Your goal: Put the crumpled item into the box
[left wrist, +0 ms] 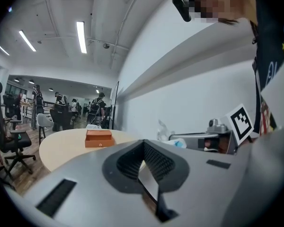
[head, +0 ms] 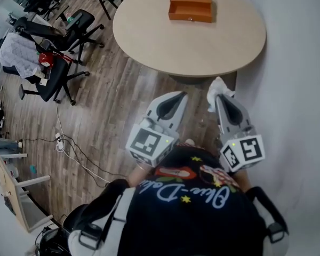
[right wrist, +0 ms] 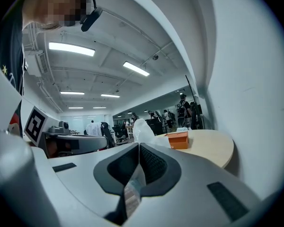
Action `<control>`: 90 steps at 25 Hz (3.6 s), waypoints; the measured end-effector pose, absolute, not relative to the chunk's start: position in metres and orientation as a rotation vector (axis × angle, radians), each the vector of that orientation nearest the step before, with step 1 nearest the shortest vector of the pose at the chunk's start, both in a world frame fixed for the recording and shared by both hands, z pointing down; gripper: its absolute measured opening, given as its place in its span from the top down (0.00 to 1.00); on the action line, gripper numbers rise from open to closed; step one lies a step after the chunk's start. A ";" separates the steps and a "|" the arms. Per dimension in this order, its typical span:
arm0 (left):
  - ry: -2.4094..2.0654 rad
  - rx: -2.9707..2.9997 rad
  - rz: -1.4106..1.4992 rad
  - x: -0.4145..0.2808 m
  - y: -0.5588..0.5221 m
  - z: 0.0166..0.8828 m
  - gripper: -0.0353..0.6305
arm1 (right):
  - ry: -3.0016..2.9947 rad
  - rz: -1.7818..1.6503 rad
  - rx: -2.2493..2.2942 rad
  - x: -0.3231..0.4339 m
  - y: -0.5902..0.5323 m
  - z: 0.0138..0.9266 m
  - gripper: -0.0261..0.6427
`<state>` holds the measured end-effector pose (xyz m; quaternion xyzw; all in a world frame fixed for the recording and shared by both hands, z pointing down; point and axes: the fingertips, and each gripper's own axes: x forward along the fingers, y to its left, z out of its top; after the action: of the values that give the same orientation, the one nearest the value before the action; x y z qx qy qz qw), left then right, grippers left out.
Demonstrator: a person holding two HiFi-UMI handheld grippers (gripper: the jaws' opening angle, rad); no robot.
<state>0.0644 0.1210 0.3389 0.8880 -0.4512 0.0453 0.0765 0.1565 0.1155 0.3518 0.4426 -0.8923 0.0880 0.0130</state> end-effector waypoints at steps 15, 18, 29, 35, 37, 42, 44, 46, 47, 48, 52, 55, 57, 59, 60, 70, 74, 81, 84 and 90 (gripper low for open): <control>-1.327 2.694 0.177 0.070 0.068 0.350 0.96 | -2.768 0.260 1.432 0.164 0.071 0.361 0.96; -1.292 2.720 0.162 0.073 0.051 0.346 0.96 | -2.748 0.256 1.458 0.164 0.058 0.358 0.96; -1.245 2.749 0.145 0.052 -0.037 0.345 0.96 | -2.703 0.239 1.519 0.146 -0.025 0.355 0.96; -1.191 2.766 0.139 0.034 -0.090 0.347 0.96 | -2.659 0.231 1.581 0.131 -0.072 0.356 0.96; -1.176 2.771 0.128 0.030 -0.106 0.343 0.96 | -2.638 0.231 1.607 0.128 -0.085 0.354 0.96; -1.126 2.821 0.154 0.014 -0.138 0.341 0.96 | -2.601 0.216 1.650 0.112 -0.113 0.343 0.96; -1.107 2.836 0.162 0.007 -0.150 0.342 0.96 | -2.589 0.211 1.661 0.104 -0.124 0.341 0.96; -1.098 2.832 0.155 -0.001 -0.162 0.341 0.96 | -2.578 0.209 1.668 0.096 -0.135 0.341 0.96; -1.094 2.828 0.154 -0.005 -0.169 0.341 0.96 | -2.572 0.211 1.673 0.093 -0.141 0.341 0.96; -1.089 2.825 0.155 -0.009 -0.175 0.342 0.96 | -2.565 0.213 1.679 0.090 -0.147 0.341 0.96; -1.065 2.825 0.154 -0.024 -0.198 0.344 0.96 | -2.538 0.219 1.710 0.080 -0.170 0.342 0.96; -1.063 2.830 0.154 -0.035 -0.213 0.344 0.96 | -2.529 0.211 1.725 0.071 -0.186 0.341 0.96; -1.066 2.838 0.166 -0.044 -0.223 0.345 0.96 | -2.524 0.212 1.731 0.065 -0.194 0.340 0.96; -1.067 2.837 0.168 -0.051 -0.230 0.346 0.96 | -2.515 0.216 1.733 0.059 -0.201 0.341 0.95; -1.067 2.834 0.167 -0.054 -0.234 0.347 0.96 | -2.510 0.217 1.733 0.057 -0.203 0.342 0.96; -1.080 2.768 0.126 -0.052 -0.255 0.354 0.96 | -2.506 0.240 1.691 0.063 -0.233 0.350 0.96; -1.130 2.773 0.143 -0.055 -0.270 0.351 0.96 | -2.525 0.227 1.659 0.066 -0.259 0.348 0.96; -1.213 2.730 0.155 -0.059 -0.302 0.348 0.96 | -2.548 0.206 1.608 0.070 -0.300 0.342 0.95; -1.220 2.729 0.157 -0.056 -0.310 0.353 0.96 | -2.552 0.207 1.588 0.072 -0.314 0.349 0.96; -1.223 2.713 0.205 -0.048 -0.328 0.361 0.96 | -2.536 0.192 1.564 0.081 -0.355 0.360 0.96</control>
<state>-0.0479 -0.3285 0.3614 0.9066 -0.4087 0.0685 0.0794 0.0809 -0.3551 0.3600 0.5221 -0.8469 0.0642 0.0777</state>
